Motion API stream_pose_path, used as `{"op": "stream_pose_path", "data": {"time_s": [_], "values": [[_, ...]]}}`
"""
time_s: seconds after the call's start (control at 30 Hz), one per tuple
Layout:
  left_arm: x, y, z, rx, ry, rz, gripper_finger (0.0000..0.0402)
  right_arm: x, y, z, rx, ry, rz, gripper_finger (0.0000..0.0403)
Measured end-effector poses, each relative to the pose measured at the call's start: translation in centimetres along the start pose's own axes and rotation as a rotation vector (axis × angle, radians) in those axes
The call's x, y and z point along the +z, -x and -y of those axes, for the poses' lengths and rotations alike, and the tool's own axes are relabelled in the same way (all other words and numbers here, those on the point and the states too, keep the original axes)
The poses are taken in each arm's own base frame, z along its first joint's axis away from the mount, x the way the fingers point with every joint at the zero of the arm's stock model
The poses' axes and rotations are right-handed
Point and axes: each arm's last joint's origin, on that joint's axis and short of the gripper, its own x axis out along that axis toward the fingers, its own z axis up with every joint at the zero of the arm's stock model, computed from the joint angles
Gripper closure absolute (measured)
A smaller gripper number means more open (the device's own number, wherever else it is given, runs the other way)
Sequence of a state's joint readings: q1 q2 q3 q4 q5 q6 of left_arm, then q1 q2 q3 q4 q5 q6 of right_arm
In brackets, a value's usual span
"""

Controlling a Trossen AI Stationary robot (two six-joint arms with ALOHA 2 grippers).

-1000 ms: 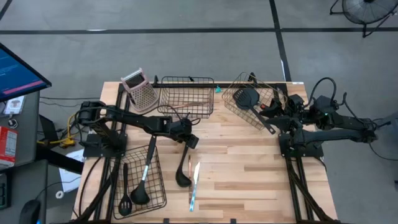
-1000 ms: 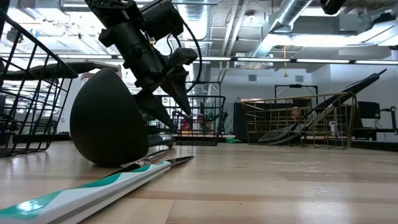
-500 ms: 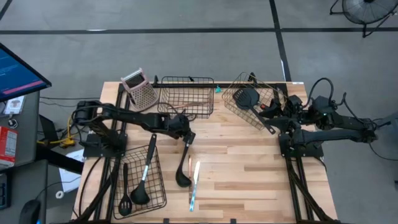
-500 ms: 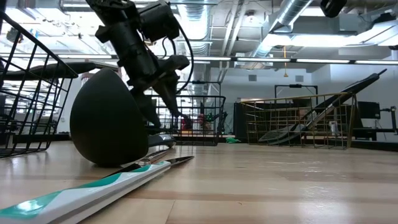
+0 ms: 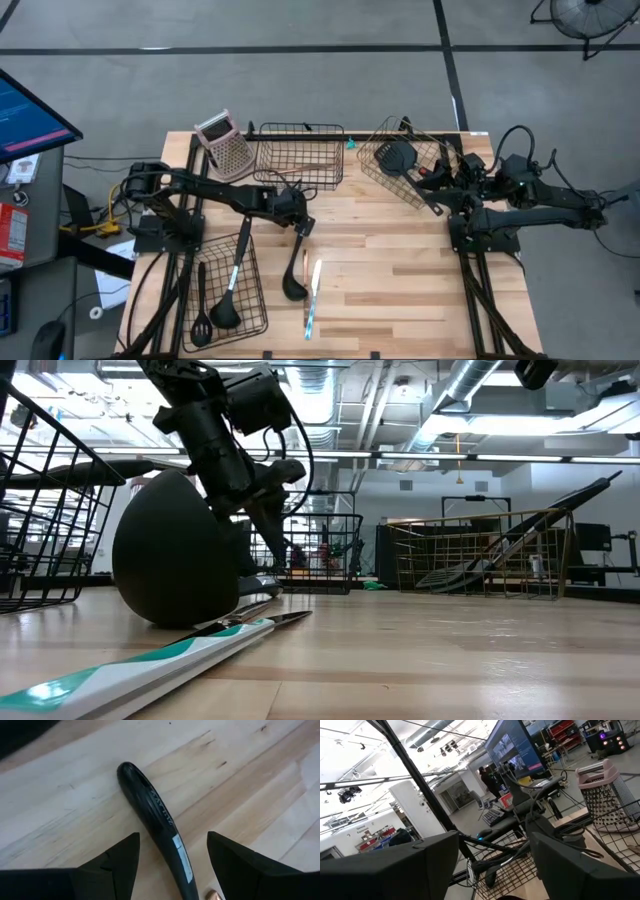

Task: Pick & Place Kitchen Items
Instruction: Put the black serving spoon into the bottom black wire basket

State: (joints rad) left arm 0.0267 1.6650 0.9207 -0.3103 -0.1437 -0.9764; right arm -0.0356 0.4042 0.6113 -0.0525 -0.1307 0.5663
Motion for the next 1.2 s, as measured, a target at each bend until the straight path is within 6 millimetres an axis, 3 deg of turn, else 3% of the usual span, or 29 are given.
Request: {"op": "stream_pose_path", "data": {"time_s": [0.53, 0.77, 1.0, 1.2], "values": [[-2.4, -2.7, 0.3, 0.061, -0.039, -0.083, 0.0201, 0.0, 0.0, 0.0, 0.002, 0.0, -0.001, 0.0159], [-2.3, -2.8, 0.2, 0.054, -0.032, -0.101, 0.0251, 0.0, 0.0, 0.0, 0.002, 0.0, -0.001, 0.0159], [-0.8, -0.8, 0.2, -0.009, -0.025, -0.057, 0.0371, 0.0, 0.0, 0.0, 0.002, 0.0, -0.001, 0.0159], [-0.4, -0.3, 0.5, -0.047, 0.004, -0.026, 0.0371, 0.0, 0.0, 0.0, 0.002, 0.0, -0.001, 0.0159]]}}
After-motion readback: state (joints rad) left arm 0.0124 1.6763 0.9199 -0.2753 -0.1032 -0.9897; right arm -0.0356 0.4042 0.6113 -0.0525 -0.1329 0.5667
